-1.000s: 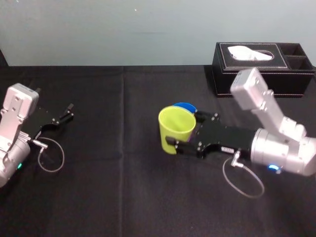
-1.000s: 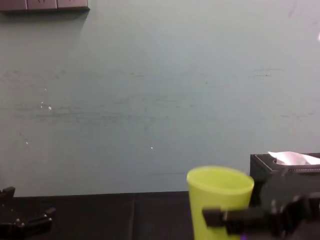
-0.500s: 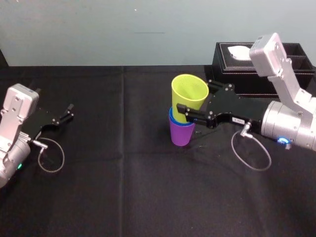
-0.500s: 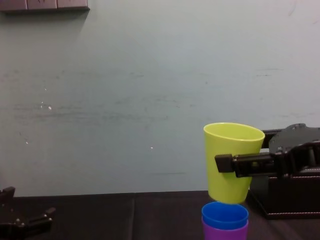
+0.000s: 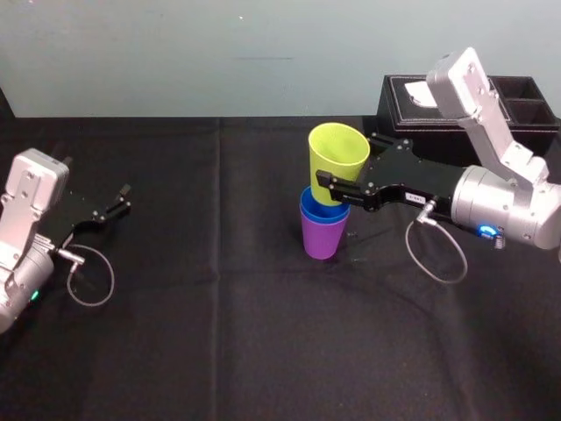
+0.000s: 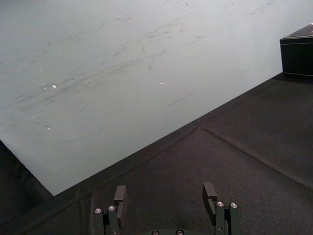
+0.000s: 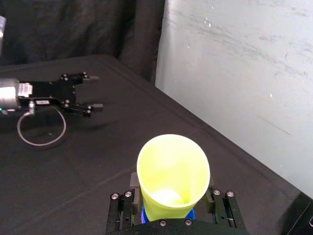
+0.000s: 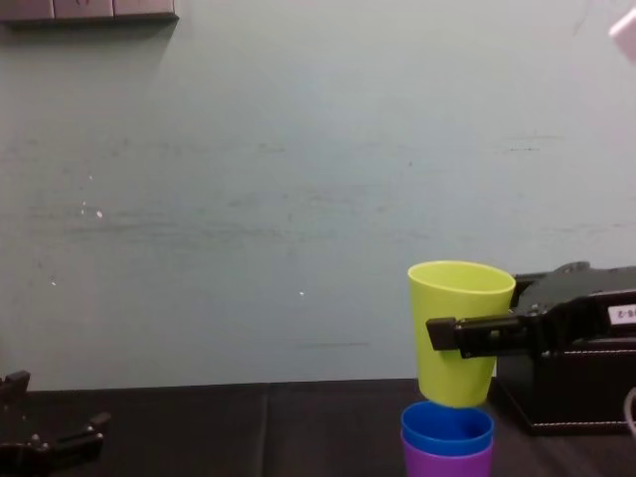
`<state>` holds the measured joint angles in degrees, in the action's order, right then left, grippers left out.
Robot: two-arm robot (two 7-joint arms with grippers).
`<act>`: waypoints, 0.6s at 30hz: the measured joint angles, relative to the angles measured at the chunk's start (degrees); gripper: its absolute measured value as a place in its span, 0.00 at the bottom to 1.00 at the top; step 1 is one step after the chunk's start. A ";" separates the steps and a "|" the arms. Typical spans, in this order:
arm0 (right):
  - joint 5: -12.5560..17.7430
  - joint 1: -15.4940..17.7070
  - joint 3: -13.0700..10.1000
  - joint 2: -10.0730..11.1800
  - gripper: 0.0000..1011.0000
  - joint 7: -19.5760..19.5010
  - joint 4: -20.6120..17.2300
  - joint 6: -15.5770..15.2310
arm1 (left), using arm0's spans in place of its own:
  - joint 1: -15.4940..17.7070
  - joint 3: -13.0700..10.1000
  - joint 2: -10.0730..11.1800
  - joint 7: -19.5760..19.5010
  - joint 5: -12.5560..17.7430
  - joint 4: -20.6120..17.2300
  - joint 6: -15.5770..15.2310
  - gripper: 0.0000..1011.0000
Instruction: Stack the three plastic cups sequentially using one hand.
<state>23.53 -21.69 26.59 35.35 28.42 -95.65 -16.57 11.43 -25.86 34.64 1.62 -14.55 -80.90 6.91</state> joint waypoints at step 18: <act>-1.06 -2.80 1.98 -2.35 0.73 1.75 6.86 0.63 | 0.00 0.00 0.00 0.00 0.00 0.00 0.00 1.00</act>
<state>22.47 -24.49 28.57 33.00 30.17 -88.79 -15.94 11.43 -25.86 34.65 1.62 -14.55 -80.90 6.91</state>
